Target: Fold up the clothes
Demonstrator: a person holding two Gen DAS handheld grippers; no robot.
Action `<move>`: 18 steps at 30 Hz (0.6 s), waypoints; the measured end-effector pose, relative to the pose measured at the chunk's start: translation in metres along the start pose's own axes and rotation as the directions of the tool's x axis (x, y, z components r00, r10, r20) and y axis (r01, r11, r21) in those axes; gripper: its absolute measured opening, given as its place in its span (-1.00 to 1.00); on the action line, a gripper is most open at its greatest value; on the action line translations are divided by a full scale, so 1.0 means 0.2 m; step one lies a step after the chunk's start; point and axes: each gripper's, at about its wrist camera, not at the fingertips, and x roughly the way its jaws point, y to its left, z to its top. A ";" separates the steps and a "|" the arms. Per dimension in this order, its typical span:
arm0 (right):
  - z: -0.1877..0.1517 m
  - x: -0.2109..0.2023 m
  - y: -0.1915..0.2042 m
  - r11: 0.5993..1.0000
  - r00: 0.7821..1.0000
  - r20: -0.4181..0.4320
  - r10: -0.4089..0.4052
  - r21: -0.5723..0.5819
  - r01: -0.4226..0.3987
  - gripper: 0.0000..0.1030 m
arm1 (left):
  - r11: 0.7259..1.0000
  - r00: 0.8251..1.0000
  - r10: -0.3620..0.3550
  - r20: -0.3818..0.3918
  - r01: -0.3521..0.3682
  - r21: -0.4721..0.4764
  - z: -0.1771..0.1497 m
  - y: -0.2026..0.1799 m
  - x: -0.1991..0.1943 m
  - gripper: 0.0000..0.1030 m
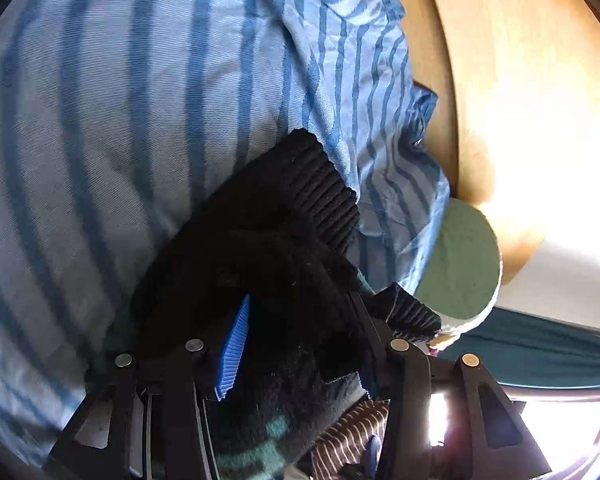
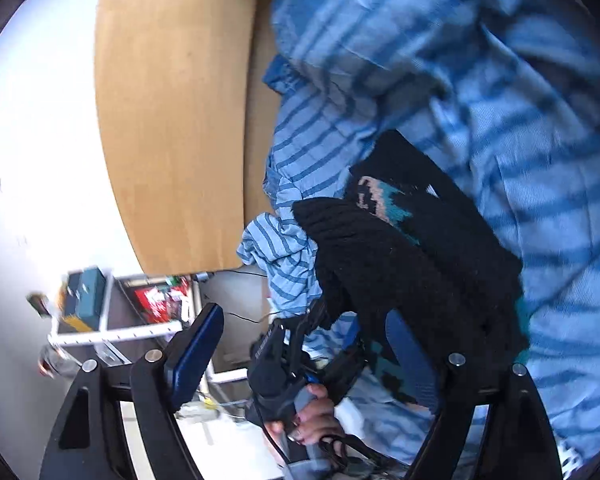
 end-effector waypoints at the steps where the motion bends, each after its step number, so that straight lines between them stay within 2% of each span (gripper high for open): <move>1: -0.01 0.03 0.06 0.988 0.995 0.011 -0.095 -0.121 0.095 0.44 | 1.000 1.000 0.017 0.005 -0.017 0.014 0.04 -0.01 0.03 -0.06; 2: -0.02 0.06 0.11 0.952 0.981 0.034 -0.189 -0.240 0.191 0.26 | 0.999 0.999 0.033 0.010 -0.034 0.028 0.07 -0.03 0.07 -0.06; 3: -0.04 0.09 0.17 0.892 0.958 0.068 -0.278 -0.353 0.283 0.25 | 0.998 0.999 0.050 0.015 -0.051 0.042 0.11 -0.04 0.10 -0.06; 4: -0.05 0.12 0.23 0.810 0.927 0.112 -0.359 -0.456 0.369 0.25 | 0.997 0.998 0.054 0.013 -0.054 0.059 0.12 -0.05 0.10 -0.06; 6: -0.07 0.21 0.25 0.636 0.867 0.214 -0.450 -0.604 0.480 0.33 | 0.996 0.999 0.043 0.012 -0.044 0.074 0.14 -0.05 0.12 -0.06; 7: -0.07 0.25 0.22 0.610 0.862 0.192 -0.470 -0.635 0.474 0.49 | 0.997 1.000 0.025 0.003 -0.025 0.076 0.15 -0.04 0.12 -0.06; 8: -0.06 0.30 0.20 0.587 0.856 0.167 -0.489 -0.663 0.464 0.66 | 0.997 1.000 0.007 -0.006 -0.006 0.078 0.15 -0.04 0.13 0.06; 9: -0.07 0.33 0.15 0.574 0.854 0.131 -0.504 -0.688 0.444 0.66 | 0.995 0.998 -0.049 -0.026 0.051 0.086 0.15 -0.04 0.11 0.38; 10: -0.07 0.36 0.11 0.561 0.849 0.094 -0.520 -0.712 0.423 0.65 | 0.988 0.994 -0.103 -0.028 0.106 0.115 0.12 -0.04 0.06 0.53; 11: -0.08 0.39 0.07 0.549 0.842 0.057 -0.536 -0.734 0.400 0.65 | 0.976 0.987 -0.158 -0.031 0.161 0.145 0.10 -0.04 0.00 0.58; 12: -0.08 0.40 0.04 0.521 0.830 0.078 -0.553 -0.744 0.418 0.65 | 0.961 0.977 -0.212 -0.035 0.214 0.174 0.07 -0.05 -0.05 0.58; 13: -0.09 0.41 0.01 0.492 0.816 0.102 -0.569 -0.753 0.437 0.68 | 0.966 0.987 -0.161 0.013 0.155 0.209 0.04 -0.03 -0.12 0.58; 15: -0.08 0.39 -0.02 0.543 0.841 0.074 -0.536 -0.733 0.410 0.68 | 0.963 0.992 -0.057 0.117 0.024 0.267 -0.04 0.02 -0.25 0.58; 16: -0.08 0.38 -0.03 0.574 0.853 0.043 -0.521 -0.722 0.387 0.68 | 0.958 0.990 -0.006 0.141 -0.035 0.284 -0.07 0.05 -0.27 0.58; 17: -0.07 0.39 -0.04 0.587 0.857 0.026 -0.515 -0.718 0.375 0.69 | 0.950 0.985 0.044 0.166 -0.093 0.298 -0.10 0.08 -0.27 0.58; 18: -0.07 0.40 -0.06 0.593 0.859 0.020 -0.512 -0.714 0.371 0.73 | 0.940 0.986 0.082 0.143 -0.124 0.317 -0.12 0.12 -0.24 0.58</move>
